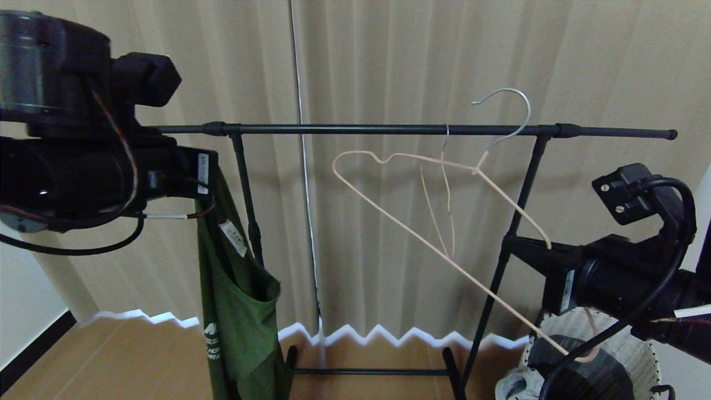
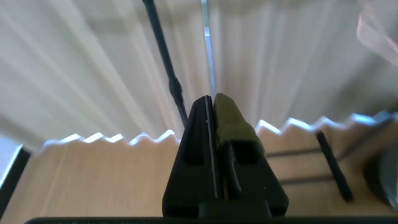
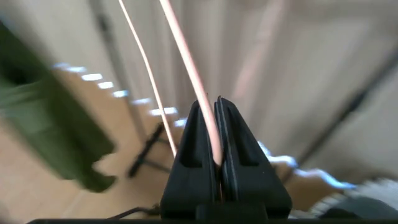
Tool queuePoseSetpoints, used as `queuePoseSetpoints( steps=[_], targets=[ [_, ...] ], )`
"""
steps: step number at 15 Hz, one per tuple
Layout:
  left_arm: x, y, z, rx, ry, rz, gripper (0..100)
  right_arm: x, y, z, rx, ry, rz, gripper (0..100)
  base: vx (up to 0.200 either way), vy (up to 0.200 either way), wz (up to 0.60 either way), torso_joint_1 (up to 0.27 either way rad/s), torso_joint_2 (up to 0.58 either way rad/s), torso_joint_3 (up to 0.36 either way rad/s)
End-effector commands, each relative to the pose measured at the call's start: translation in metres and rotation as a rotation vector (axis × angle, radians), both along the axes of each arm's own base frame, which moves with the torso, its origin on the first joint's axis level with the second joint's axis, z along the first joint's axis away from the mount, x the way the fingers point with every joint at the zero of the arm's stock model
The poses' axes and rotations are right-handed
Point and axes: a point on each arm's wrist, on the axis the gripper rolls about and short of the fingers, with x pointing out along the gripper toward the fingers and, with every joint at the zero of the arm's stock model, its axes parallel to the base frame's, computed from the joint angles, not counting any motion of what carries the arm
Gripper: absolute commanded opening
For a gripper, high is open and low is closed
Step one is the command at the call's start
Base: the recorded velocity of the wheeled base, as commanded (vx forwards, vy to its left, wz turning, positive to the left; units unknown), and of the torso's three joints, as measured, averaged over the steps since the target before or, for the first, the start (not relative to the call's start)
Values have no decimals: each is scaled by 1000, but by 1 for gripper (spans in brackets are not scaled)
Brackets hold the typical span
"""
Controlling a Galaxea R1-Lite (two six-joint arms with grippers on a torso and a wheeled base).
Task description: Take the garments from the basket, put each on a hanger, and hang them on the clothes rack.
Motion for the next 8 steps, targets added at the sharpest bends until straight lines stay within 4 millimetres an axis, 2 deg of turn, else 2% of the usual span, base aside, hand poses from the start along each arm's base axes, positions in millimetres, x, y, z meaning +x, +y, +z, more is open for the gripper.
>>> queuePoseSetpoints(
  steps=[1, 4, 8],
  targets=[
    [26, -20, -14, 28, 38, 19, 0, -12, 20, 0, 22, 14, 106, 0, 0, 0, 0, 0, 0, 0],
    [27, -24, -14, 29, 26, 21, 0, -27, 37, 2, 27, 10, 211, 0, 0, 0, 0, 0, 0, 0],
    [28, -27, -13, 21, 8, 15, 0, -22, 48, 0, 17, 22, 223, 0, 0, 0, 0, 0, 0, 0]
  ],
)
